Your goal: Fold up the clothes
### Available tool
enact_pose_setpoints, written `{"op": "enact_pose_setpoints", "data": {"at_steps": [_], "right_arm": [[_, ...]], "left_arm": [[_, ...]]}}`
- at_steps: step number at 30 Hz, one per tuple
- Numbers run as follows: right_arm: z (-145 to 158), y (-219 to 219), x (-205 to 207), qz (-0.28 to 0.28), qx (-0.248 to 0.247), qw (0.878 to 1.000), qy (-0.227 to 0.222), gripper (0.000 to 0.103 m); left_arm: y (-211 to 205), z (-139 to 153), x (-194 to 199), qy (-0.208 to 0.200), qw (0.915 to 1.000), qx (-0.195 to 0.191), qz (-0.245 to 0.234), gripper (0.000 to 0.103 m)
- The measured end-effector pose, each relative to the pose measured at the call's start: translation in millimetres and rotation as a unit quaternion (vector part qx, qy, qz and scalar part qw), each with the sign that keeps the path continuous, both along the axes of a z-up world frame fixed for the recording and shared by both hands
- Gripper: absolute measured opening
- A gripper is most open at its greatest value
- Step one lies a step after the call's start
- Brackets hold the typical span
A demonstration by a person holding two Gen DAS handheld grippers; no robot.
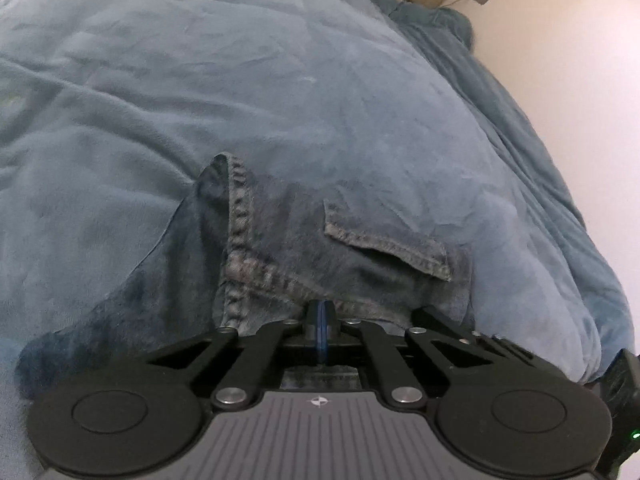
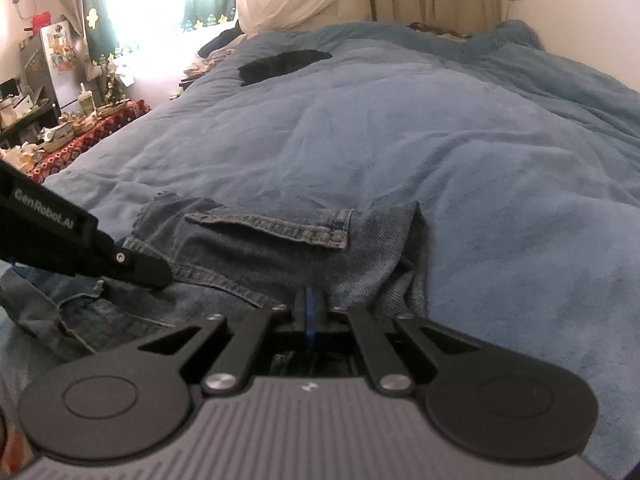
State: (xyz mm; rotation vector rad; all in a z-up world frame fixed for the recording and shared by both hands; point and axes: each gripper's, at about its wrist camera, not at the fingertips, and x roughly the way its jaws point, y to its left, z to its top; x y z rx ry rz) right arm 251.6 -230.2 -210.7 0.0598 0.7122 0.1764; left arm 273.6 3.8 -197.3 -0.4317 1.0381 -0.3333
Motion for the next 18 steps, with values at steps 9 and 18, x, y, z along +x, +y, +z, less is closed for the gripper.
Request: {"op": "enact_pose_setpoints", "data": {"at_steps": [9,18], "right_arm": [[47,-9,10,-0.007,0.015,0.999,-0.042,0.001],[-7,3,37,0.009,-0.021,1.0,-0.015,0.0]], "left_arm": [[16,28,14,-0.037,0.998,-0.042,0.028,0.002],[6,-15,45,-0.023,0.9993,0.018,0.022,0.003]]}}
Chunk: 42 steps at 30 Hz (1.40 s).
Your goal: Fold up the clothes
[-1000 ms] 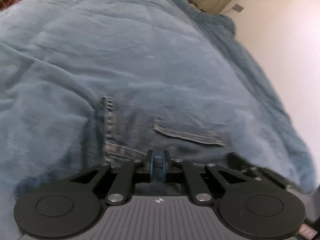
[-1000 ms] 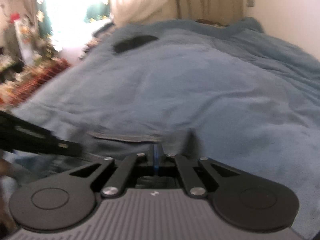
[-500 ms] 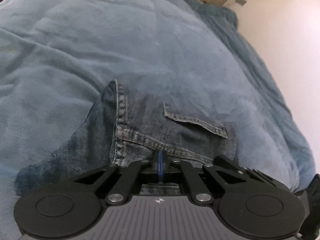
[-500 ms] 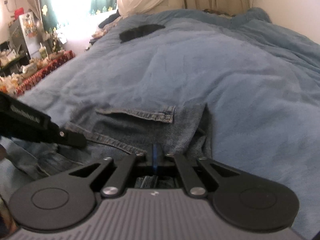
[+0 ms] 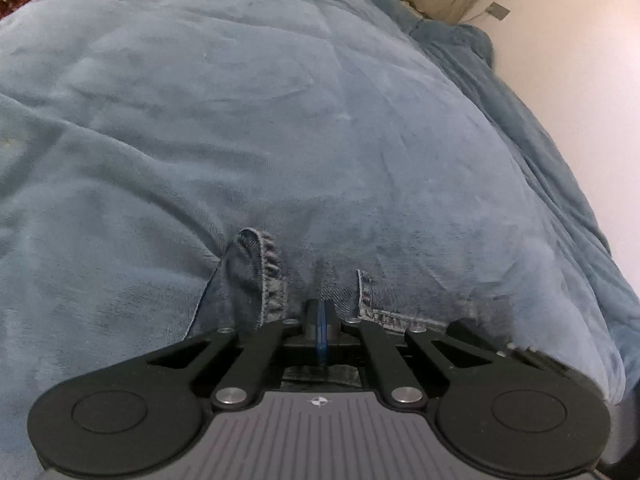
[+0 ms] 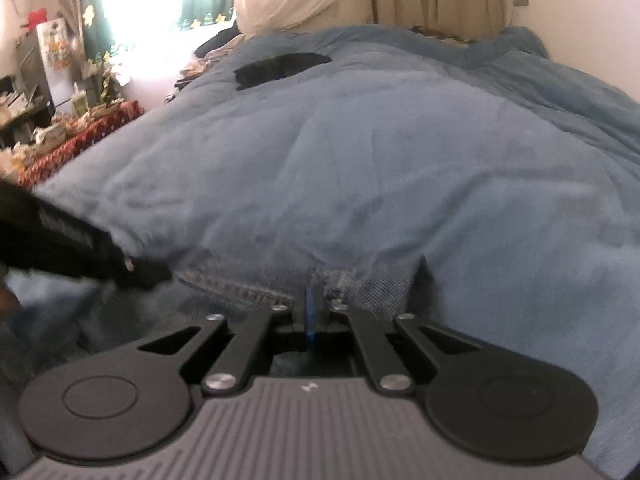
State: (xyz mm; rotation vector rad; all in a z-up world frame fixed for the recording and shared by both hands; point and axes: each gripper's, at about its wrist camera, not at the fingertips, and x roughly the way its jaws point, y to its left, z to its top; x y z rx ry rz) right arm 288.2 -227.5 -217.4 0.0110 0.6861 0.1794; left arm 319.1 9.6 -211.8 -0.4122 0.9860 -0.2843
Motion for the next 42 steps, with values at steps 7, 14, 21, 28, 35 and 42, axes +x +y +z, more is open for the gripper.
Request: {"op": "enact_pose_setpoints", "data": {"at_steps": [7,14,21,28,35,42], "right_arm": [[10,-15,-6,0.011,0.023,1.0,0.009,0.0],[20,-14,-1,-0.013,0.005,1.0,-0.011,0.0],[0,-34,-3,-0.014,0.021,1.0,0.004,0.0],[27,-32,-19,-0.037,0.026,0.999,-0.007,0.001],[52,-1,-31,0.006,0.062,0.998,-0.03,0.001],[14,37,-21,0.027,0.032,0.999,0.01,0.0]], "left_arm": [[14,15,-8,-0.032,0.9994,-0.006,0.005,0.002],[17,9,10,-0.031,0.999,0.033,0.007,0.003],[12,-3,30,-0.017,0.9987,0.049,0.005,0.003],[18,26,27,-0.049,0.9971,0.051,0.028,0.0],[5,57,-11,-0.064,0.997,-0.022,-0.039,0.0],[-17,15,-29,-0.028,0.9977,-0.015,-0.059,0.003]]}}
